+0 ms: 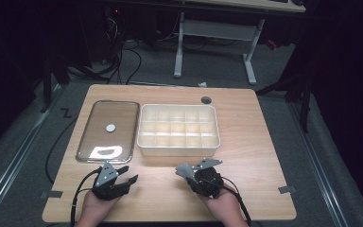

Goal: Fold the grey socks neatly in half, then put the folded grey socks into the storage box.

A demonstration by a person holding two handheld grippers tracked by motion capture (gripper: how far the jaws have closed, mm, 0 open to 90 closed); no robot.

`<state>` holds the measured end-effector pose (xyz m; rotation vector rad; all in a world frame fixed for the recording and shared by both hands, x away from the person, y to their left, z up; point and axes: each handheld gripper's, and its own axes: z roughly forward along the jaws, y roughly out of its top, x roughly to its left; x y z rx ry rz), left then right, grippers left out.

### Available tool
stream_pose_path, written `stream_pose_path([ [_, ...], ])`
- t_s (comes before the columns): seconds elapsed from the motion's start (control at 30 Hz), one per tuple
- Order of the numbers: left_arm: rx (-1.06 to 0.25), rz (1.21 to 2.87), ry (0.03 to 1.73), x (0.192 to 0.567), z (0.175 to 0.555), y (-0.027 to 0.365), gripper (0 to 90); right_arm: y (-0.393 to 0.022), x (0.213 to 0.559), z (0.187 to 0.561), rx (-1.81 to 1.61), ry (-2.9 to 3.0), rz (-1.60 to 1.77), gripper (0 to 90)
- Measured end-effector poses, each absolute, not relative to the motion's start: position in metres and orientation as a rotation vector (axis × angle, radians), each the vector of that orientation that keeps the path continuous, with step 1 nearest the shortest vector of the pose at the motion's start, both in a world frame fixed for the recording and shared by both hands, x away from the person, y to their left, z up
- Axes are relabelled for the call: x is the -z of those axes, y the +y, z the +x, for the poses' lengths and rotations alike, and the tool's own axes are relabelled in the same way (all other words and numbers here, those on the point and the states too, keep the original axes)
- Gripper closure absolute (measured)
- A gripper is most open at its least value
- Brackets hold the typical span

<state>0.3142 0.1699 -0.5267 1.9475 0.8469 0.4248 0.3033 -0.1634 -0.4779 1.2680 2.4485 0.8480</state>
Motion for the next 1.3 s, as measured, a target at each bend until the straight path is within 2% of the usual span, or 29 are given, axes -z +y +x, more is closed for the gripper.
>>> stream_pose_path([
  [0.97,-0.418,1.965,0.811,0.525,0.310,0.164,41.4,-0.209,0.439,0.308,-0.816,2.417,1.261,70.0],
  [1.3,-0.417,1.982,0.829,0.526,0.312,0.164,40.1,-0.221,0.420,0.323,-0.826,2.421,1.262,70.1],
])
